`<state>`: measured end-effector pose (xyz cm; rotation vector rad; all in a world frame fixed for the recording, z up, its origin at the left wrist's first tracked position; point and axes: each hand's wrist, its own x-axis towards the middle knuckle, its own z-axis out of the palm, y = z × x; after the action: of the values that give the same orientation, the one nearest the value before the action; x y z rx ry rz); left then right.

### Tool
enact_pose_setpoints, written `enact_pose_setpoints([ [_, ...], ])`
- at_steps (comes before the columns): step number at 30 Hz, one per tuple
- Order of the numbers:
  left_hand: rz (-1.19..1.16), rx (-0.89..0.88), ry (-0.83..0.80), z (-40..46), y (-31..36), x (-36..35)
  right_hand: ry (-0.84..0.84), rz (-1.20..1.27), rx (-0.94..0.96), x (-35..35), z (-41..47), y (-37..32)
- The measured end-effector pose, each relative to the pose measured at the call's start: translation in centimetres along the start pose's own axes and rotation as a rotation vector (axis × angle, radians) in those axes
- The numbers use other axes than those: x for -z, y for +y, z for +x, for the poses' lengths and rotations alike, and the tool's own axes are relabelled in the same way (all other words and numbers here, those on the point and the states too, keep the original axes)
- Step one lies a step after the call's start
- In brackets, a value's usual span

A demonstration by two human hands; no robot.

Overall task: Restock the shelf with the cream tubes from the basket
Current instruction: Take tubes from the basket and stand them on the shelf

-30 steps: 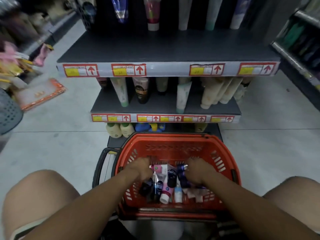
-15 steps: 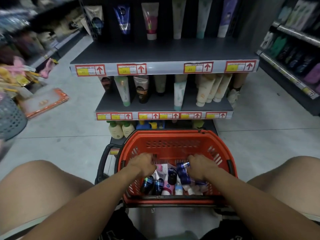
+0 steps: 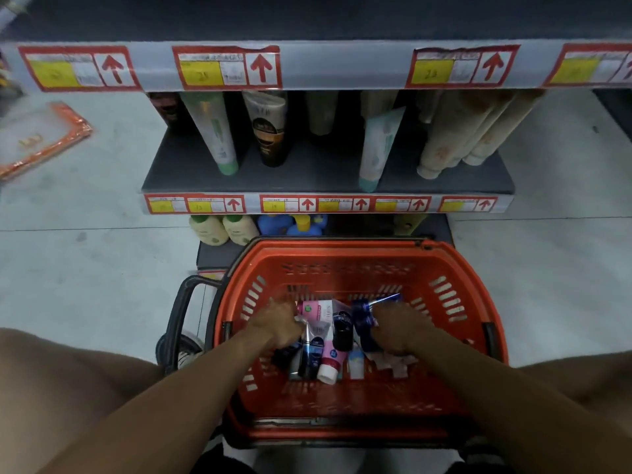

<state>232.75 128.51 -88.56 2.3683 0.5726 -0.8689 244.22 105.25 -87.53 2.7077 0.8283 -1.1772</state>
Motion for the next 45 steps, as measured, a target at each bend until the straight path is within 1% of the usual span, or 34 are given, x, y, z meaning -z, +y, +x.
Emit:
enact_pose_setpoints([
  [3,-0.026,0.017,-0.007,1.7,-0.6,0.3,-0.043,-0.009,-0.018,-0.2,1.5,0.8],
  [7,-0.023,0.07,-0.008,3.6,-1.4,-0.4,-0.097,0.037,-0.061,-1.7,3.2,1.7],
  [9,-0.005,0.114,-0.026,4.2,-1.7,-1.3,-0.097,0.087,-0.101,-3.0,3.6,1.8],
  [11,-0.008,0.167,-0.055,4.8,-2.2,-2.9,-0.146,0.162,-0.113,-4.6,4.0,2.1],
  [13,-0.048,0.22,-0.06,5.4,-2.7,-4.8,-0.182,0.302,-0.142,-8.1,5.6,3.3],
  [14,-0.065,0.238,-0.048,5.8,-2.8,-5.7,-0.232,0.377,-0.164,-10.1,6.6,4.3],
  [15,-0.067,0.252,-0.046,6.0,-2.9,-6.6,-0.243,0.559,-0.203,-11.9,7.5,5.1],
  [16,-0.059,0.261,-0.041,6.2,-2.8,-7.4,-0.314,0.775,-0.295,-12.3,7.6,4.9],
  [18,-0.037,0.291,-0.032,6.5,-2.6,-8.5,-0.228,0.913,-0.406,-11.1,6.4,3.7],
  [20,-0.048,0.327,-0.008,6.9,-2.7,-9.4,-0.268,1.039,-0.494,-11.2,6.1,3.2],
  [22,-0.04,0.34,0.018,7.2,-3.0,-10.1,-0.256,1.269,-0.604,-11.8,6.5,3.1],
  [23,-0.029,0.342,0.031,7.4,-3.2,-10.5,-0.235,1.396,-0.653,-11.9,7.0,2.6],
  [24,-0.024,0.343,0.046,7.4,-3.2,-10.7,-0.183,1.471,-0.698,-12.6,7.9,2.4],
  [27,0.032,0.332,0.099,7.8,-3.5,-11.4,0.015,1.653,-0.845,-15.9,10.9,3.0],
  [28,0.052,0.326,0.114,8.0,-3.5,-11.5,0.05,1.713,-0.86,-15.9,11.3,2.7],
  [30,0.077,0.324,0.109,8.3,-3.5,-11.5,0.063,1.847,-0.857,-16.1,11.9,2.3],
  [31,0.075,0.324,0.095,8.4,-3.6,-11.5,0.05,1.868,-0.843,-15.2,11.4,1.9],
  [33,0.061,0.332,0.073,8.4,-3.7,-11.2,0.051,1.811,-0.854,-14.1,11.0,1.6],
  [34,0.047,0.343,0.067,8.3,-3.7,-11.0,0.042,1.743,-0.864,-13.5,10.5,1.5],
  [35,0.037,0.354,0.062,8.3,-3.7,-10.9,-0.004,1.708,-0.854,-12.8,10.0,1.5],
  [38,0.035,0.382,0.054,7.8,-3.4,-10.6,-0.049,1.678,-0.846,-11.8,9.0,1.6],
  [40,0.041,0.386,0.071,7.4,-3.1,-10.2,-0.05,1.616,-0.804,-11.0,8.1,1.5],
  [42,0.034,0.37,0.1,6.8,-2.7,-9.5,-0.063,1.485,-0.716,-10.9,7.4,2.0],
  [45,-0.046,0.341,0.149,5.5,-2.1,-8.0,0.034,1.324,-0.582,-9.6,5.5,2.3],
])
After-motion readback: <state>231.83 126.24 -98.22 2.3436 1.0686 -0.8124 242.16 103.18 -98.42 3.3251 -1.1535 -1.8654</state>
